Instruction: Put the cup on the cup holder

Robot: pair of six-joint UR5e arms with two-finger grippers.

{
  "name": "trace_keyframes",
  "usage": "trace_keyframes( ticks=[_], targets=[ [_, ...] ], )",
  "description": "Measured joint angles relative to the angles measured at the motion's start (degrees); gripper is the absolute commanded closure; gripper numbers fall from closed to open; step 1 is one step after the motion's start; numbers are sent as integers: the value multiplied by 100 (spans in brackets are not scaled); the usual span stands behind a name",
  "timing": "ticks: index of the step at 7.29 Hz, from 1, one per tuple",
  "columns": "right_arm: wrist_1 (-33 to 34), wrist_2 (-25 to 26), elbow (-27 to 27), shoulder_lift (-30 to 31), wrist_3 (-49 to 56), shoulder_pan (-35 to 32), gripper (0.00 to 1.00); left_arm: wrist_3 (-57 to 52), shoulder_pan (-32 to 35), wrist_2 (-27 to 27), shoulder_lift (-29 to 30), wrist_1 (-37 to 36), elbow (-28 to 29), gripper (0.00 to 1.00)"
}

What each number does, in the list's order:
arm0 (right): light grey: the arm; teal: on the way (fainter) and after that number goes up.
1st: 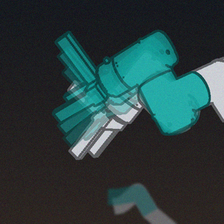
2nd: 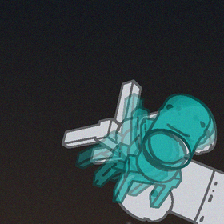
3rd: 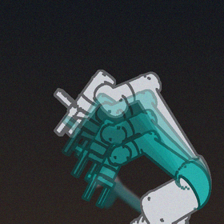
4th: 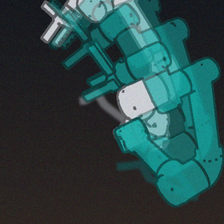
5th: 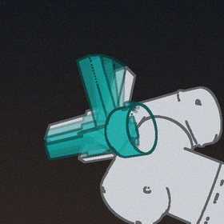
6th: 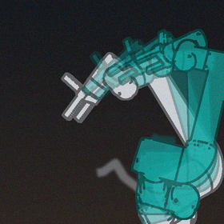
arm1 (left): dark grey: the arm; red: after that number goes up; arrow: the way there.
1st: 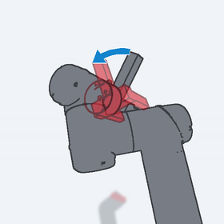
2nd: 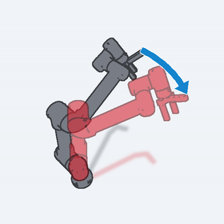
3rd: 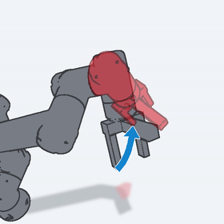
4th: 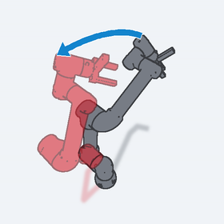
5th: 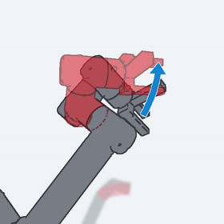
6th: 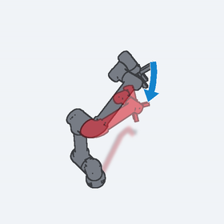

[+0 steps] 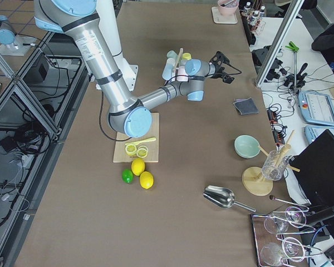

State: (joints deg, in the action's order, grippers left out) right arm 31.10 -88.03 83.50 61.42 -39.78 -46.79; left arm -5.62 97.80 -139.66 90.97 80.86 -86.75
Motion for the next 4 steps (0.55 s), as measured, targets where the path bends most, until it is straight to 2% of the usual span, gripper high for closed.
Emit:
trace_keyframes(
  ticks=[2, 3, 4],
  targets=[
    [2417, -255, 1150, 552, -1, -72, 0, 0, 2, 0, -2, 0, 0, 2],
    [3228, -460, 1658, 951, 4, -92, 0, 0, 2, 0, -6, 0, -1, 2],
    [3696, -738, 2116, 1538, 32, -162, 0, 0, 2, 0, -7, 0, -1, 2]
  ],
)
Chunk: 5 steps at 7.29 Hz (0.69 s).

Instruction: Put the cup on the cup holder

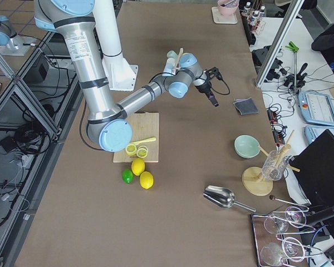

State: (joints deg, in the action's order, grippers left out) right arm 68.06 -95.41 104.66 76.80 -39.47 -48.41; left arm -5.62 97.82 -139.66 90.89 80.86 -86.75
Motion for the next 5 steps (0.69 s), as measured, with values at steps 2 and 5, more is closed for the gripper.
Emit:
trace_keyframes(
  ticks=[2, 5],
  targets=[
    [476, -829, 419, 908, 329, -472, 0, 0, 0, 0, -1, 0, -5, 2],
    [2162, -1820, 446, 1138, 2187, -1726, 0, 0, 6, 0, -1, 0, -8, 2]
  ],
)
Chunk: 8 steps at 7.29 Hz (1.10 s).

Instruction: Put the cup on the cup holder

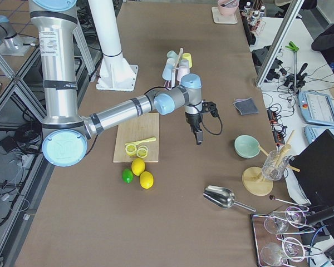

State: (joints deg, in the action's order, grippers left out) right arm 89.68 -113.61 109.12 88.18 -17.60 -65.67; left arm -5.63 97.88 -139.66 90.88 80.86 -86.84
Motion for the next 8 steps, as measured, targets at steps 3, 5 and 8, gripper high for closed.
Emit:
trace_keyframes(
  ticks=[3, 5, 8],
  targets=[
    [881, -896, -807, -31, 1327, -1456, 0, 0, 2, 0, 0, 0, 0, 2],
    [908, -1929, -1626, -176, 1499, -2009, 0, 0, -5, 0, 0, 0, 5, 2],
    [900, -2236, -1986, -294, 1514, -2105, 0, 0, -5, 0, 0, 0, 7, 2]
  ],
)
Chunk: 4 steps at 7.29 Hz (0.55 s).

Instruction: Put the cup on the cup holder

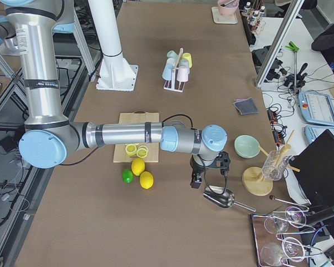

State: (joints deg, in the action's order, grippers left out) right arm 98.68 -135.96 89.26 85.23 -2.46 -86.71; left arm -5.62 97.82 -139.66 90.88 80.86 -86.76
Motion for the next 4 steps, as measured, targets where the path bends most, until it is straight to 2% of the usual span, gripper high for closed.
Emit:
trace_keyframes(
  ticks=[4],
  targets=[
    [2, -114, -29, 88, 8, -76, 0, 0, 1, 0, 0, 0, -2, 2]
  ],
)
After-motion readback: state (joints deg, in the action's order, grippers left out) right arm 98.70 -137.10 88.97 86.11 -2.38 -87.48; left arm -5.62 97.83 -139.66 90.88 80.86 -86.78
